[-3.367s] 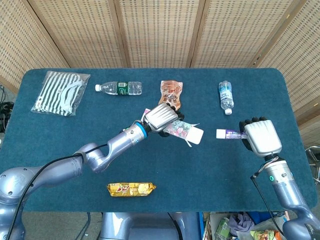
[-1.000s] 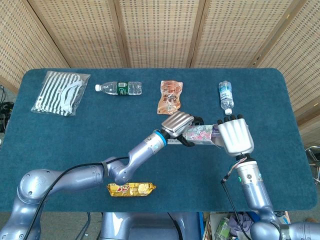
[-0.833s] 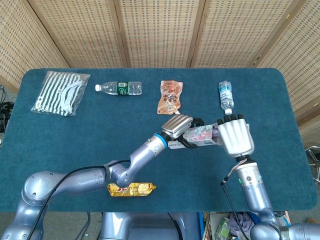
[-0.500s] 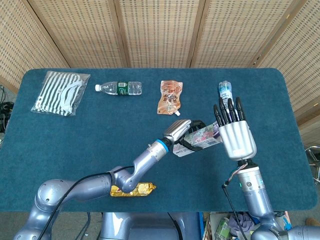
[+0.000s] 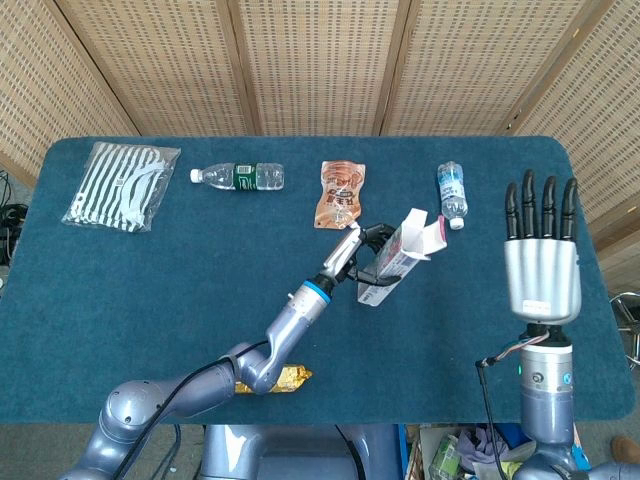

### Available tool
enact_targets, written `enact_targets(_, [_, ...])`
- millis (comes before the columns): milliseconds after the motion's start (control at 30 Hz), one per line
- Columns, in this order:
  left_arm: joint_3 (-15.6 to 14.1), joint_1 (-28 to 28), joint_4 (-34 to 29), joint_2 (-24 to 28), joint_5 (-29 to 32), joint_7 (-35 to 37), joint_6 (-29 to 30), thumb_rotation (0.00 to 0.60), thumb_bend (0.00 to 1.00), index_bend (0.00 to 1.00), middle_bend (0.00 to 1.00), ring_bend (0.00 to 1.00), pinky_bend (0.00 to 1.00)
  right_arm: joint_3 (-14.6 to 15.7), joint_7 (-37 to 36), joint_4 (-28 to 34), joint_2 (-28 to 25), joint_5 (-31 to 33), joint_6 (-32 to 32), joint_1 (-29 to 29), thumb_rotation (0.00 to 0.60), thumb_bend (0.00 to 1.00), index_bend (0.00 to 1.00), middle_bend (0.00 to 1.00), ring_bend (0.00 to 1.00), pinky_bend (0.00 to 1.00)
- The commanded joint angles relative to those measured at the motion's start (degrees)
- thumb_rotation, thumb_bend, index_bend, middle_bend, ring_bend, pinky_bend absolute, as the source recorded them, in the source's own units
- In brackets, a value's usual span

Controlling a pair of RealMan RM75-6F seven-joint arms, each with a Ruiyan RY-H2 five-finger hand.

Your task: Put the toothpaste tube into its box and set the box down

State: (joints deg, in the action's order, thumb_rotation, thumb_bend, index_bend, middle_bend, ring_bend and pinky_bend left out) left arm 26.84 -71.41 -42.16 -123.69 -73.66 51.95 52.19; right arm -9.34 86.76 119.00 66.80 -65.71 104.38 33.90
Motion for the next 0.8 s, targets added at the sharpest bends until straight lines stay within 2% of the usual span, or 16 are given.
enact_targets(33, [0.55, 0.03, 2.01, -0.67, -1.21, 2.33, 2.06, 0.6, 0.3, 0.61, 0.54, 0.47, 0.45, -1.38, -2.94, -1.53, -2.58, 2.74, -0.85, -1.58, 0.6, 0.14, 0.0, 0.0, 0.0, 0.0])
enact_targets(233, [-2.24, -0.28, 4.08, 1.64, -4.83, -0.77, 4.05, 0.6, 0.3, 0.61, 0.54, 0.47, 0.45, -1.29, -10.51, -4.85, -5.07, 4.34, -4.34, -3.68, 0.6, 0.14, 0.0, 0.0, 0.0, 0.0])
enact_targets(400, [-9.85, 0.87, 4.74, 8.63, -12.21, -9.52, 5.92, 0.6, 0.3, 0.61, 0.54, 0.47, 0.45, 0.18, -22.4, -10.13, -7.28, 2.81, -10.44, -5.45, 0.6, 0.12, 0.0, 0.0, 0.0, 0.0])
enact_targets(633, [-16.86, 5.76, -8.34, 24.33, -13.49, -22.46, -0.65, 0.6, 0.3, 0.61, 0.54, 0.47, 0.45, 1.08, -43.0, -20.22, -7.6, -1.82, -17.38, -7.45, 0.6, 0.02, 0.0, 0.0, 0.0, 0.0])
enact_targets(800, [-18.25, 9.47, -17.34, 31.4, -9.8, -29.03, -3.8, 0.6, 0.3, 0.61, 0.54, 0.47, 0.45, 1.2, -55.58, -26.24, -6.51, -3.74, -20.91, -8.59, 0.6, 0.0, 0.0, 0.0, 0.0, 0.0])
